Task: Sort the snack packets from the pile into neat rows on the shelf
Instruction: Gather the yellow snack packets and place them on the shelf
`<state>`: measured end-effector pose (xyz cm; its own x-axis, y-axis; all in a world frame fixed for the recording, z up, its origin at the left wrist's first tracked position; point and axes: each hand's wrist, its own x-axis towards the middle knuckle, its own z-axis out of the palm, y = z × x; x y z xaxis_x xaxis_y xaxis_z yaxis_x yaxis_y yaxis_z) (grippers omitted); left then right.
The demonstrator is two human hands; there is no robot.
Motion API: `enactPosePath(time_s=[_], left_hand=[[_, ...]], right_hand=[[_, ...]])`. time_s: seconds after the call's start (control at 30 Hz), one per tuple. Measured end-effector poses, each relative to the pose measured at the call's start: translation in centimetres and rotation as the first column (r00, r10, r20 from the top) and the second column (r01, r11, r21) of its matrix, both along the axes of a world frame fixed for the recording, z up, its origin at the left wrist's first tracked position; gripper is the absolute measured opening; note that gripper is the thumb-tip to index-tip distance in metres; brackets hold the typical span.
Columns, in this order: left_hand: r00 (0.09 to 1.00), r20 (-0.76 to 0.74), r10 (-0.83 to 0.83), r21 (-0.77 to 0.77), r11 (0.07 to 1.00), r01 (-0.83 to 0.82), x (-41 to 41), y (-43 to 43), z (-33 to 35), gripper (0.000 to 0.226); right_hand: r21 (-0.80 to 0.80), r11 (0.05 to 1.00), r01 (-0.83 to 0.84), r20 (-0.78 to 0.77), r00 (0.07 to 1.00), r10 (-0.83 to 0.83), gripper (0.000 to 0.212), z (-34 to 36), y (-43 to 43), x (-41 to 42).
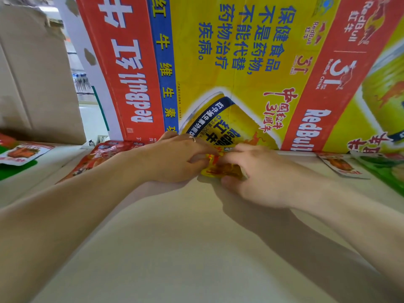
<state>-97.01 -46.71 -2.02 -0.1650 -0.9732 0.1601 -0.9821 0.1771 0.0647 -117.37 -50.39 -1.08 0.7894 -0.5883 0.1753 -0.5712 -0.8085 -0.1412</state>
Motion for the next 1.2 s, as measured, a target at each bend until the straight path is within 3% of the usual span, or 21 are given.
enactPosePath(time_s=[0.17,0.73,1.0,1.2], left_hand=[[0.999,0.028,0.02,0.006,1.0,-0.02,0.0,0.0,0.1,0.036],[0.997,0.074,0.022,0.01,1.0,-0.023,-0.4,0.7,0.7,0.034],[0.994,0.059,0.097,-0.176,0.981,-0.085,-0.8,1.1,2.0,0.033],[0.983,0.138,0.119,-0.359,0.931,-0.062,-2.1,1.5,2.0,0.054]], right_hand=[[0.007,1.0,0.008,-0.01,1.0,-0.008,0.035,-0.1,-0.1,0.1],[0.043,0.999,-0.022,0.036,0.999,0.02,0.03,-0.2,-0.7,-0.3],[-0.041,0.998,-0.044,0.419,0.906,0.057,0.021,1.3,-0.4,-0.3],[-0.144,0.988,0.061,0.478,0.878,0.016,0.044,1.6,-1.1,-0.9]])
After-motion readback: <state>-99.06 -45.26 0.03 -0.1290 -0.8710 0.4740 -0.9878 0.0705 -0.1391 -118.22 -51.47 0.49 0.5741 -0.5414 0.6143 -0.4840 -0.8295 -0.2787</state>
